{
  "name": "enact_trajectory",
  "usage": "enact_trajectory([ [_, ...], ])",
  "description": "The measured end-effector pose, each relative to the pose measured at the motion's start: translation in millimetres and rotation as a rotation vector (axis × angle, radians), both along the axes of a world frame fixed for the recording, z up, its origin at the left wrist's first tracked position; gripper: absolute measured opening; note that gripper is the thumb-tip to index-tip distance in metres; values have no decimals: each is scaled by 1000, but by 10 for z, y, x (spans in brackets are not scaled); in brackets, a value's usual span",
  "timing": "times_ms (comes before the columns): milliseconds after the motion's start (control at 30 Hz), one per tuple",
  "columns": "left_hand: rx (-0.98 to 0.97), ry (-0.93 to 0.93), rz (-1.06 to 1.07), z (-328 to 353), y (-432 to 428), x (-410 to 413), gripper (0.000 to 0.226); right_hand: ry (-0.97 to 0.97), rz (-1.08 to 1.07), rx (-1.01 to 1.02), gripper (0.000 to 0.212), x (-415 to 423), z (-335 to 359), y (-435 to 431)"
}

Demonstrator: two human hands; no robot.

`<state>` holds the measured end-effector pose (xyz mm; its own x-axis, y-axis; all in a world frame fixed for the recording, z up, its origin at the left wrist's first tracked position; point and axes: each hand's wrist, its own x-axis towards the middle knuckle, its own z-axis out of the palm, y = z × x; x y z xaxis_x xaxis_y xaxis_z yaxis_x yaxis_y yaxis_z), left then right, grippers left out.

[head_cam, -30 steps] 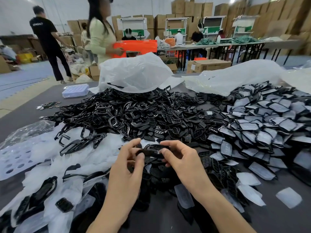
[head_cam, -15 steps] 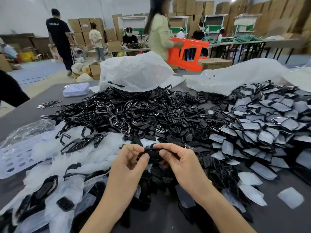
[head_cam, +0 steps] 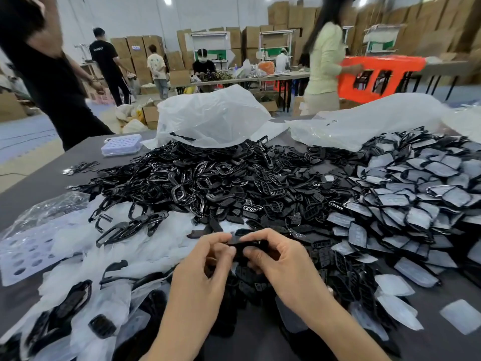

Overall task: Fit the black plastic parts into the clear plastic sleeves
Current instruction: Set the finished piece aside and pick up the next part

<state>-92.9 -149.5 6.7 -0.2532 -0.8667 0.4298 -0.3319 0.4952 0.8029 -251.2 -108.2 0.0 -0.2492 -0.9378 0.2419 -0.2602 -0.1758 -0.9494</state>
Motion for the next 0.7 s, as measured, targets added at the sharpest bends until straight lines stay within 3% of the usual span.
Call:
enact_trajectory([
  [67,-165,-212,107,-22,-56,103,19,2,-74,-24,22,-42,-4,0],
  [133,-326,-487,269,-80,-148,212,28,-29,-146,-43,22,-94,-11,-6],
  [200,-334,-664,406,-144,-244,286,36,-53,-196,-57,23,-116,-24,-18],
  [300,-313,-753,446,-185,-297,316,29,-58,-220,-56,23,-109,-36,-26],
  [500,-251,-628,423,-101,-240,306,5,-34,-209,-39,21,-71,-23,-19],
  [700,-142,-228,333,-12,-209,299,10,-159,-159,-50,24,-72,73,16],
])
